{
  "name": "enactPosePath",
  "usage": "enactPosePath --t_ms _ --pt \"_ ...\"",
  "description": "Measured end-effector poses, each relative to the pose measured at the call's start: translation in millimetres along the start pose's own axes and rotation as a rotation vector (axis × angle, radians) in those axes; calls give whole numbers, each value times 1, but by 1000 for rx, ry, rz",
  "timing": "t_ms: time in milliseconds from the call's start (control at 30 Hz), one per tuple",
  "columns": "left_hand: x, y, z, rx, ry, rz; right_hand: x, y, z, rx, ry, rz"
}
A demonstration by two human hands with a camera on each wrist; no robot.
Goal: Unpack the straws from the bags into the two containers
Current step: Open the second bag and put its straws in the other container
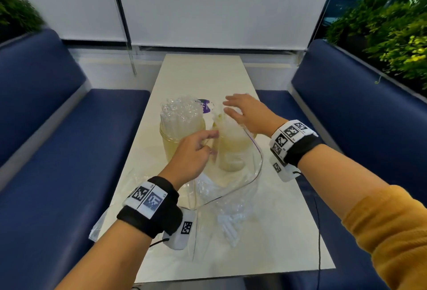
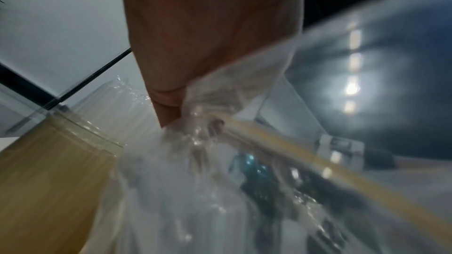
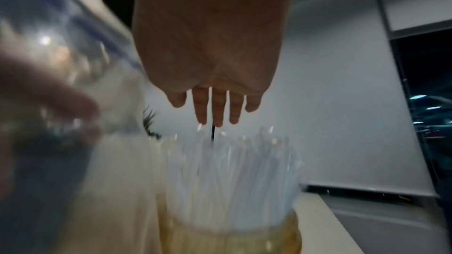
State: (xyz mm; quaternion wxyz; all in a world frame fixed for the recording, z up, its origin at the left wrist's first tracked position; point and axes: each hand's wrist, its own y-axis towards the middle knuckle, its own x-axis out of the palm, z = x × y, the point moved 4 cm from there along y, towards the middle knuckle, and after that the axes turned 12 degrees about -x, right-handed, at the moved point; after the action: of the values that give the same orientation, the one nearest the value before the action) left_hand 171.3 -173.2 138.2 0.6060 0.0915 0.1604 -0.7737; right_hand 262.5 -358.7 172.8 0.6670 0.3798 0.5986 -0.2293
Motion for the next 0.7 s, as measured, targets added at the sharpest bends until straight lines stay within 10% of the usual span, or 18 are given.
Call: enactPosePath --t_ms 167,400,700 --pt "2 -3 0 -4 -32 -99 -89 -32 -41 46 187 368" --pt "2 -5 -6 -16 -131 -114 -10 -61 -136 -34 176 -553" --pt "1 -18 -7 -78 -269 -103 41 -76 -155 59 377 -604"
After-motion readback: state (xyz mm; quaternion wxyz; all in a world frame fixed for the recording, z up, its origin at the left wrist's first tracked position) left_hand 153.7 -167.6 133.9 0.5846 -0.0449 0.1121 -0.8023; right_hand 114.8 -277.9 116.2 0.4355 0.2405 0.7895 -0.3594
